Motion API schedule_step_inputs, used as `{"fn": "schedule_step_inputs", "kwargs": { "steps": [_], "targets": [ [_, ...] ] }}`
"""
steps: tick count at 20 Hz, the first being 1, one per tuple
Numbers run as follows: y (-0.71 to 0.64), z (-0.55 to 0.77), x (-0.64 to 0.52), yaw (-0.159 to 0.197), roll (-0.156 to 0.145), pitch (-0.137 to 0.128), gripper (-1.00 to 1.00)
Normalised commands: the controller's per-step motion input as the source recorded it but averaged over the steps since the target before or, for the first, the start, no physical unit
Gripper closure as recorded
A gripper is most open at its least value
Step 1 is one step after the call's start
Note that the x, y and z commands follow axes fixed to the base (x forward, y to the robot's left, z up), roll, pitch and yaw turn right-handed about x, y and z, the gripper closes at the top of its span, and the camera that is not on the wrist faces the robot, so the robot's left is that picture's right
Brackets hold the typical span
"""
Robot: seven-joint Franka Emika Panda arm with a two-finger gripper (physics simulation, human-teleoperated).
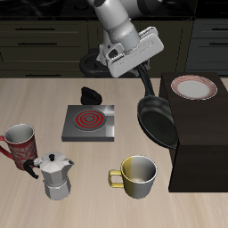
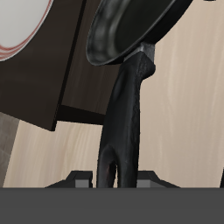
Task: Place the frying pan on the top layer of the shelf
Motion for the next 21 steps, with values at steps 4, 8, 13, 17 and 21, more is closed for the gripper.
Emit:
{"fn": "schedule_step_inputs", "kwargs": {
  "steps": [4, 8, 13, 17, 21],
  "targets": [
    [0.15, -0.22, 0.14, -0.003, 0.028, 0.047, 1.0],
    [0.18, -0.22, 0.05, 0.012, 0.046, 0.049, 1.0],
    [0.3, -0.21, 0.04, 0.063, 0.05, 0.049, 1.0],
    [0.27, -0.11, -0.01, 0.071, 0.056, 0.036, 1.0],
    [0.36, -0.2, 0.0, 0.084, 0.067, 0.057, 1.0]
  ]
}}
